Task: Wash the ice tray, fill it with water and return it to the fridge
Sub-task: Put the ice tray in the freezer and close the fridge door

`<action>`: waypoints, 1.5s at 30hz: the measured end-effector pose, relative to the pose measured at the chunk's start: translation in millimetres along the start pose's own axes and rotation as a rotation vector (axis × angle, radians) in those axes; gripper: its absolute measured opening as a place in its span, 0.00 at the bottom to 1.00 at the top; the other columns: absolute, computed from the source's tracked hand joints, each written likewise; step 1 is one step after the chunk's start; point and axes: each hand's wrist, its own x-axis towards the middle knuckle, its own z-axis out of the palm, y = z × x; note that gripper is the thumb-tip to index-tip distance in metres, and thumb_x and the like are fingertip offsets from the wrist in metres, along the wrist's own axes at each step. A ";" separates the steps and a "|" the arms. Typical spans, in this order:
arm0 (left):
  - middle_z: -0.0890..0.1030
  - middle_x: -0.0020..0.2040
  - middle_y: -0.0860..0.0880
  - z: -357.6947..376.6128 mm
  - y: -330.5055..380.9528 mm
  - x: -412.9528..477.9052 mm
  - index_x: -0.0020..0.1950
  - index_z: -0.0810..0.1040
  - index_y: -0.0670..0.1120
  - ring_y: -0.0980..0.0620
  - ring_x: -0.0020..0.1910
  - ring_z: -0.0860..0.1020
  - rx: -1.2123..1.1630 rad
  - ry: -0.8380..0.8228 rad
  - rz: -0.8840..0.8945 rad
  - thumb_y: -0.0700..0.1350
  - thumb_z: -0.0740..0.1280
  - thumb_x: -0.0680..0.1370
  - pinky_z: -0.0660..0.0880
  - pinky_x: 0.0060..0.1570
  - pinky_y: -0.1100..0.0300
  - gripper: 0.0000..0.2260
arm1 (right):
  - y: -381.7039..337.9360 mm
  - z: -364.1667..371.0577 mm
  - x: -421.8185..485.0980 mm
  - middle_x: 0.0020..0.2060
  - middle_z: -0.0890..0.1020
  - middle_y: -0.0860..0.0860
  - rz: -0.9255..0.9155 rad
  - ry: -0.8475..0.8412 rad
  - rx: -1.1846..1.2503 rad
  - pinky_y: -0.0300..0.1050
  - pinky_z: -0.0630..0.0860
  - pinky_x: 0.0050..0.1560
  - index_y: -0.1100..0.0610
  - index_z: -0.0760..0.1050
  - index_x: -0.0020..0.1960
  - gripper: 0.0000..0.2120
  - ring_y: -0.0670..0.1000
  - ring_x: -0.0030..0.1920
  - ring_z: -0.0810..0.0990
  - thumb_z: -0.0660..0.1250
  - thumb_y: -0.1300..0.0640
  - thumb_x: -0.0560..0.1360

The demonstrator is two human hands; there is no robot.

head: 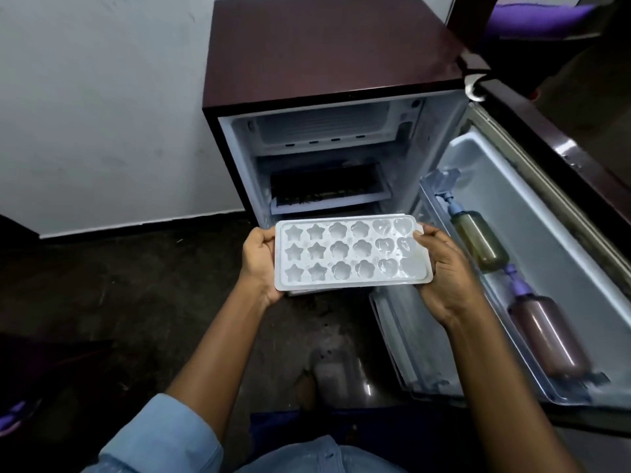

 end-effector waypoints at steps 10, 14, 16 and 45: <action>0.87 0.55 0.39 3.4 37.7 56.1 0.58 0.85 0.41 0.40 0.48 0.88 0.055 0.060 0.028 0.50 0.52 0.85 0.85 0.42 0.47 0.23 | 4.0 44.4 68.8 0.56 0.85 0.61 -0.030 0.123 0.032 0.51 0.84 0.44 0.65 0.77 0.67 0.17 0.60 0.53 0.85 0.65 0.66 0.78; 0.87 0.55 0.38 11.2 42.2 76.4 0.63 0.82 0.37 0.37 0.51 0.87 0.101 0.200 0.084 0.49 0.56 0.84 0.85 0.43 0.44 0.21 | 0.7 52.5 97.4 0.56 0.86 0.61 -0.038 0.127 0.009 0.49 0.83 0.43 0.61 0.79 0.64 0.15 0.59 0.52 0.86 0.65 0.66 0.78; 0.87 0.54 0.38 14.4 43.1 87.8 0.64 0.80 0.34 0.37 0.50 0.87 0.115 0.265 0.127 0.47 0.57 0.84 0.84 0.43 0.44 0.20 | 0.0 52.7 112.5 0.55 0.86 0.60 -0.042 0.125 -0.021 0.48 0.83 0.42 0.61 0.79 0.63 0.14 0.58 0.51 0.86 0.65 0.66 0.79; 0.88 0.54 0.41 30.4 69.8 254.8 0.62 0.84 0.37 0.45 0.46 0.88 -0.004 0.266 0.479 0.31 0.63 0.81 0.83 0.36 0.57 0.13 | 1.3 78.9 306.4 0.50 0.86 0.59 -0.398 0.040 0.001 0.59 0.80 0.61 0.66 0.84 0.54 0.13 0.65 0.57 0.84 0.69 0.63 0.71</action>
